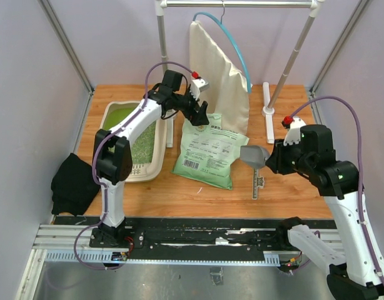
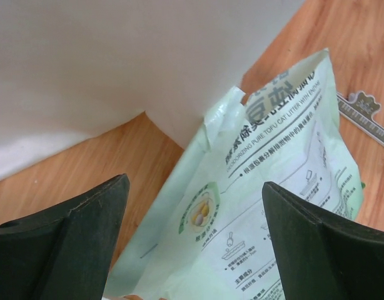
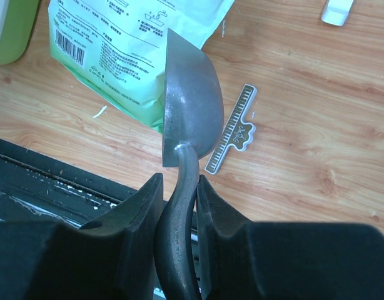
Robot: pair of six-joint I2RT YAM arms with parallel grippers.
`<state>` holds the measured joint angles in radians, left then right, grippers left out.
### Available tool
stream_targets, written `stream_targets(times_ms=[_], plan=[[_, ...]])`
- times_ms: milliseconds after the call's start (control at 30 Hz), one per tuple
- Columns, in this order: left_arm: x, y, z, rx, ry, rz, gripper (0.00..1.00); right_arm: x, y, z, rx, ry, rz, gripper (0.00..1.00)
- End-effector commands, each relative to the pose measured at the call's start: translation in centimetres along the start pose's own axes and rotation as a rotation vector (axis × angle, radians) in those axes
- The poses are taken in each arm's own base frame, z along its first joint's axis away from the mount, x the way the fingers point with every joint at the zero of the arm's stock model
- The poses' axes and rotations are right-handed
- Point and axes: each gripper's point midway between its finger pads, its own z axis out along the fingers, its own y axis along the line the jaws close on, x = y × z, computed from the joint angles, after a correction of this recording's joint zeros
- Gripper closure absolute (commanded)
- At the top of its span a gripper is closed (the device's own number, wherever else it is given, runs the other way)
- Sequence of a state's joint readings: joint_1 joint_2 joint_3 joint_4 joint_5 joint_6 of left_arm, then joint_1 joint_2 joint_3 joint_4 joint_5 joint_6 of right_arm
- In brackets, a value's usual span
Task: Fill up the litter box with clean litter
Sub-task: 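Scoop the cat litter from the cat litter bag.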
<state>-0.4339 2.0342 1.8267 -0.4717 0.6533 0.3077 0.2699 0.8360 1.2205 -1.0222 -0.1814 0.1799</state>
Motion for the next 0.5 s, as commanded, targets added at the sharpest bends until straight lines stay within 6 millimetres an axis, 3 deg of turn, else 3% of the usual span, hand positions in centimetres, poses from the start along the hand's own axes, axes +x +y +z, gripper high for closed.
stream_targets(times_ms=[0, 133, 300, 467], plan=[[1.3, -1.5, 0.4, 0.127, 0.041, 0.006, 0.09, -0.9, 0.4, -1.0, -0.028, -0.029, -0.012, 0.99], [2.3, -2.1, 0.8, 0.173, 0.055, -0.02, 0.15, -0.5, 0.7, -1.1, -0.045, -0.017, -0.002, 0.99], [2.2, -2.6, 0.5, 0.19, 0.07, -0.063, 0.54, -0.4, 0.9, -1.6, -0.053, -0.025, 0.012, 0.99], [0.5, -3.4, -1.6, 0.153, 0.037, -0.023, 0.73, -0.6, 1.0, -2.0, -0.051, -0.03, 0.024, 0.99]])
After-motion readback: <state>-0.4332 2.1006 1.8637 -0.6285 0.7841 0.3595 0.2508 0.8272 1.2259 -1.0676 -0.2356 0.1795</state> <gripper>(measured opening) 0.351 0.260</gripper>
